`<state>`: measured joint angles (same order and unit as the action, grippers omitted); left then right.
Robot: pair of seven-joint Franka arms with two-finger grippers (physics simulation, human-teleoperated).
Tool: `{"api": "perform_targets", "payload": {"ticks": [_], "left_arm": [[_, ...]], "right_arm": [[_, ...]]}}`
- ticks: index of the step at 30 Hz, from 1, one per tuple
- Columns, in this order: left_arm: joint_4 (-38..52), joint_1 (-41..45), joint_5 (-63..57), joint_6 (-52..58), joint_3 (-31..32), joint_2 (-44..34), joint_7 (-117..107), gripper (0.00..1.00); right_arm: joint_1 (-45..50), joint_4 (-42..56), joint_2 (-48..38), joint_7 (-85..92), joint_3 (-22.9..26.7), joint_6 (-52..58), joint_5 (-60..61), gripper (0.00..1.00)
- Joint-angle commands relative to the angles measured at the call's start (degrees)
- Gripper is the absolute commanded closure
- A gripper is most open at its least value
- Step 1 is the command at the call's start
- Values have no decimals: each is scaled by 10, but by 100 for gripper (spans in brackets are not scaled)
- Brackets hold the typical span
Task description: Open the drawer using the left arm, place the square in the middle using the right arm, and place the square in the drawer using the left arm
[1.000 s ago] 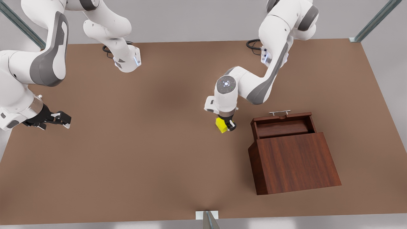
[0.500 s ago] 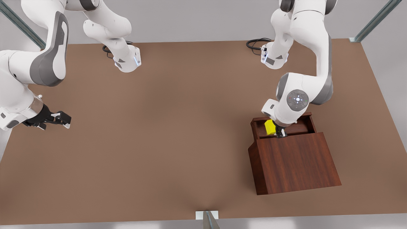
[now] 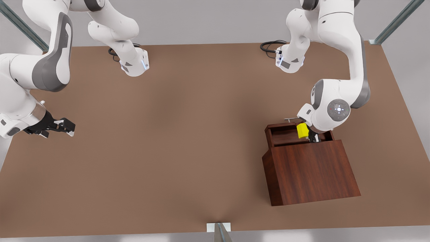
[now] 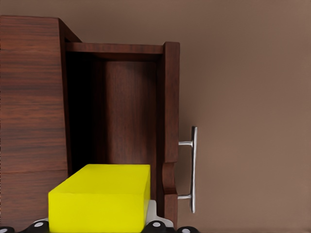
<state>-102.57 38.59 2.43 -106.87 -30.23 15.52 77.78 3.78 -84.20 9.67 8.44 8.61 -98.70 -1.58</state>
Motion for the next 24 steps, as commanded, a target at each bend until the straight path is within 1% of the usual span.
{"api": "perform_targets", "payload": {"ticks": [1,2,3,9,10,11,12,13,14,18,19,20,21,22,24], "left_arm": [[0,0,1,0,0,0,0,26],[0,0,1,-1,0,2,0,16],[1,-1,1,-2,0,3,0,0],[3,0,1,-7,0,8,-7,0],[8,0,1,18,0,4,-80,0],[33,0,2,75,0,2,-232,0],[51,0,7,97,0,0,-329,0],[101,0,16,150,1,8,-466,0],[138,-1,18,149,2,12,-584,0],[209,-5,13,139,-11,6,-685,0],[210,-71,10,127,50,-5,-701,0],[210,-145,-8,122,132,-17,-723,0],[208,-261,-63,121,277,-29,-770,0],[204,-308,-88,100,333,-30,-776,0],[183,-312,-96,78,338,-40,-775,0]], "right_arm": [[0,0,0,0,0,0,0,0],[0,0,0,0,0,0,0,0],[0,0,0,0,0,0,0,0],[0,0,0,0,0,0,0,0],[0,0,0,0,0,0,0,0],[0,0,0,0,0,0,0,0],[0,0,0,0,0,0,0,0],[0,1,0,0,0,0,0,0],[0,1,0,0,0,0,0,0],[0,0,0,0,0,0,0,0],[0,0,0,0,0,0,0,0],[0,0,0,0,0,0,0,0],[0,0,0,0,0,0,0,0],[1,0,0,0,0,0,0,0],[1,0,0,0,0,0,0,0]]}}
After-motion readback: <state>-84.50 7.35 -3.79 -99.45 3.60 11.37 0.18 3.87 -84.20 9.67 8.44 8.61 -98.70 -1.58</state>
